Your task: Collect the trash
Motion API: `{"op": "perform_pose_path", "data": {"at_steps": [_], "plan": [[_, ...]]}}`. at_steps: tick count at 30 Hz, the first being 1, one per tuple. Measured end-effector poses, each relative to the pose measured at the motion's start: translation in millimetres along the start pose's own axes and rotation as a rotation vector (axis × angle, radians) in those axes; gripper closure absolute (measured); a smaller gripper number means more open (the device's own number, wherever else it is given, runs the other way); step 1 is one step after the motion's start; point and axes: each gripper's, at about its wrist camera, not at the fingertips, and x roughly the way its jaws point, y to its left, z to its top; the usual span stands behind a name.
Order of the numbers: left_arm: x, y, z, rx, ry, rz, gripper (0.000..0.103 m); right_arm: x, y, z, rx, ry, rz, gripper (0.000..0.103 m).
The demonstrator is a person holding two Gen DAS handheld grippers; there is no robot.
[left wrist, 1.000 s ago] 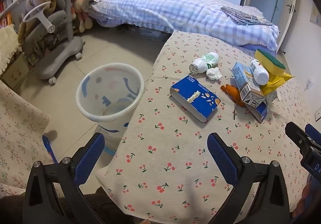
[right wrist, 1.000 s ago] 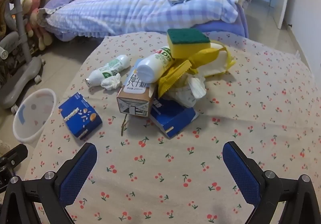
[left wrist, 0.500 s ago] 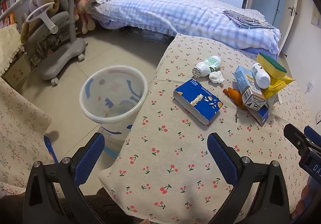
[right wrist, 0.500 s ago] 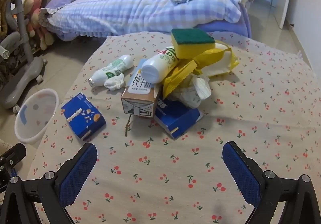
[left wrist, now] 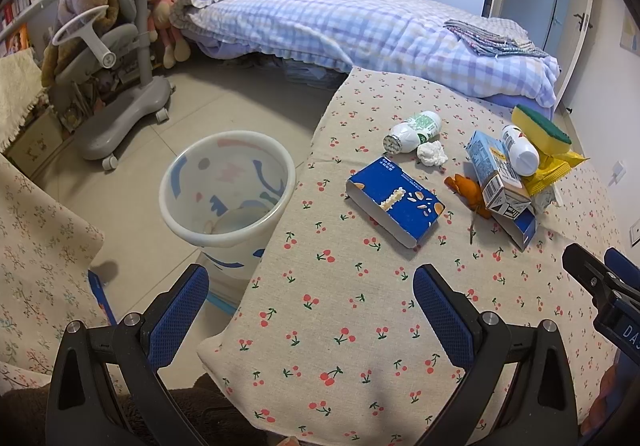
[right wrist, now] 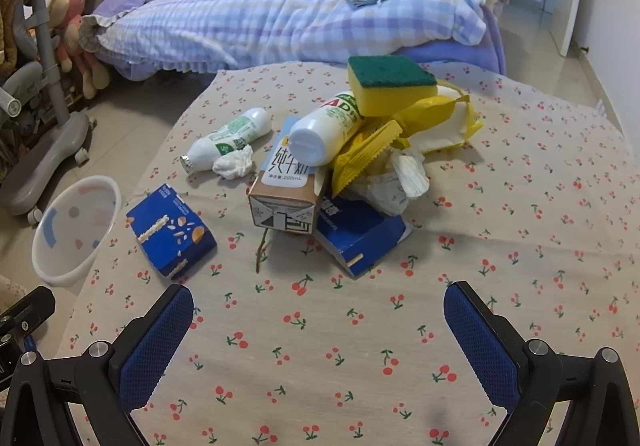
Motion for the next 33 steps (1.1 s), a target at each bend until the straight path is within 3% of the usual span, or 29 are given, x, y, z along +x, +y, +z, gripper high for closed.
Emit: {"op": "perform_pose_path", "data": {"at_steps": [33], "plan": [[-2.4, -3.1, 3.5, 0.0, -0.012, -0.002, 0.0, -0.2, -0.4, 3.4, 0.006, -0.003, 0.004, 0.0]]}}
